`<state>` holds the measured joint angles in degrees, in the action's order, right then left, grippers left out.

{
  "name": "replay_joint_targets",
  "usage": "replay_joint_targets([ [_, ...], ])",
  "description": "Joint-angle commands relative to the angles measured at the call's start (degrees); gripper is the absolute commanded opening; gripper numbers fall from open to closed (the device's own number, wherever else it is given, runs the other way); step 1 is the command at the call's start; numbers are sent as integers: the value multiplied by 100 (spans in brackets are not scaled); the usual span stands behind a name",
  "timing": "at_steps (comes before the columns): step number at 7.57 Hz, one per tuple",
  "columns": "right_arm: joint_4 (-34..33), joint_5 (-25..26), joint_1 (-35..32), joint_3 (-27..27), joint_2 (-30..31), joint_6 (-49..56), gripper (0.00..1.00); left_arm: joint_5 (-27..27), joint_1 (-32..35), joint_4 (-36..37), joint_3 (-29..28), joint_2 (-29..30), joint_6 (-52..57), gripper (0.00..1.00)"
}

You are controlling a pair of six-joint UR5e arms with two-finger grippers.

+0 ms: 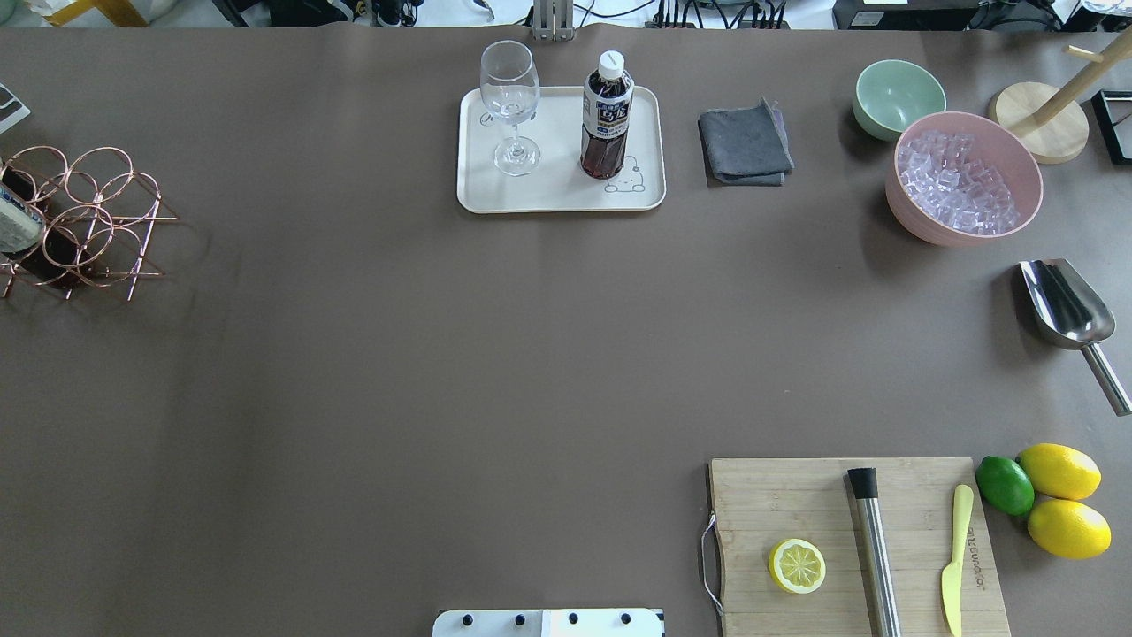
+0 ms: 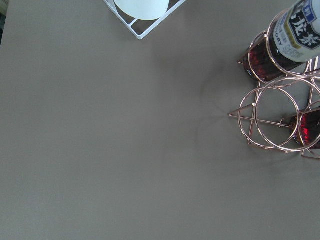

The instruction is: Take tea from basket to plate

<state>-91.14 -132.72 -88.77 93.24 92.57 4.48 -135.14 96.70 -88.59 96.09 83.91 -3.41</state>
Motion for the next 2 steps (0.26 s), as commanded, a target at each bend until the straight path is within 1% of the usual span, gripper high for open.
replay_joint_targets([
  [1,0,1,0,-8,-20,0,100,5,42,18,-3,-24,-2,98],
  [2,0,1,0,-16,-20,0,100,-3,42,18,-3,-85,-2,98],
])
